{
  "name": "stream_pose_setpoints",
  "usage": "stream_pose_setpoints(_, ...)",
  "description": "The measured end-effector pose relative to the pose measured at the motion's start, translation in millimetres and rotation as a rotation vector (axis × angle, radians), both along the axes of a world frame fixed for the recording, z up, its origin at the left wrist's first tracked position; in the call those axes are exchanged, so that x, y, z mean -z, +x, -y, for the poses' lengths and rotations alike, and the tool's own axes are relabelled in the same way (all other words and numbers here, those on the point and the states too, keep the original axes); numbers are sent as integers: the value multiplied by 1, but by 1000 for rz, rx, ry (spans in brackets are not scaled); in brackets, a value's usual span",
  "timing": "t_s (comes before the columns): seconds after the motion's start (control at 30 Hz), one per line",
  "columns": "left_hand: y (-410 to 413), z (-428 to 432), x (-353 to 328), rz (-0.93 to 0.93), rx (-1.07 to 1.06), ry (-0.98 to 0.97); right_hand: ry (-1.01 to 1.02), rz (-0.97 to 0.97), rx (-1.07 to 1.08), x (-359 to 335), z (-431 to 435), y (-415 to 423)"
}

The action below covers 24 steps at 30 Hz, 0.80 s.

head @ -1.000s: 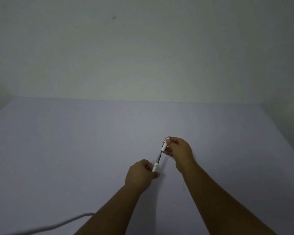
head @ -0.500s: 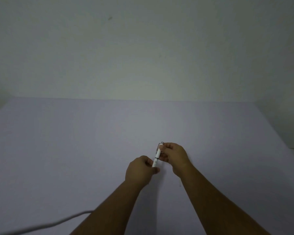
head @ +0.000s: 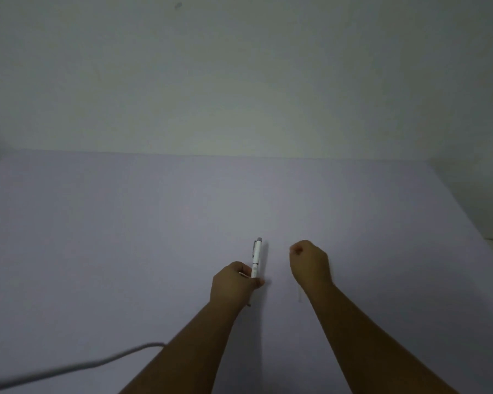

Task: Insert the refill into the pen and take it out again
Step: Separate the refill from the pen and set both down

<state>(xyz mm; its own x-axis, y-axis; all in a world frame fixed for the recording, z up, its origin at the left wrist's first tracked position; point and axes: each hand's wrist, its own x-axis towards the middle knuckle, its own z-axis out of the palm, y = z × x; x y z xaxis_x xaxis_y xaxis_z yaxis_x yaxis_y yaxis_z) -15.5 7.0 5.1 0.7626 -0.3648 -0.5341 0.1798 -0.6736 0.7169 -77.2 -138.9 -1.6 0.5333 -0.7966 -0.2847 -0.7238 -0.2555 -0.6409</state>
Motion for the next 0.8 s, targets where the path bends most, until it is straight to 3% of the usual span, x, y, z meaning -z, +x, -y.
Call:
stream_pose_setpoints(0.13, -5, 1, 12, 26, -17, 21, -8, -113, -18, 22, -2, -20)
stream_pose_setpoints(0.37, -15, 5, 24, 138, 1, 126, 38, -74, -41, 34, -21, -18)
stream_pose_setpoints(0.8, -19, 8, 27, 195, 29, 122, 102, -54, -73, 38, -38, -6)
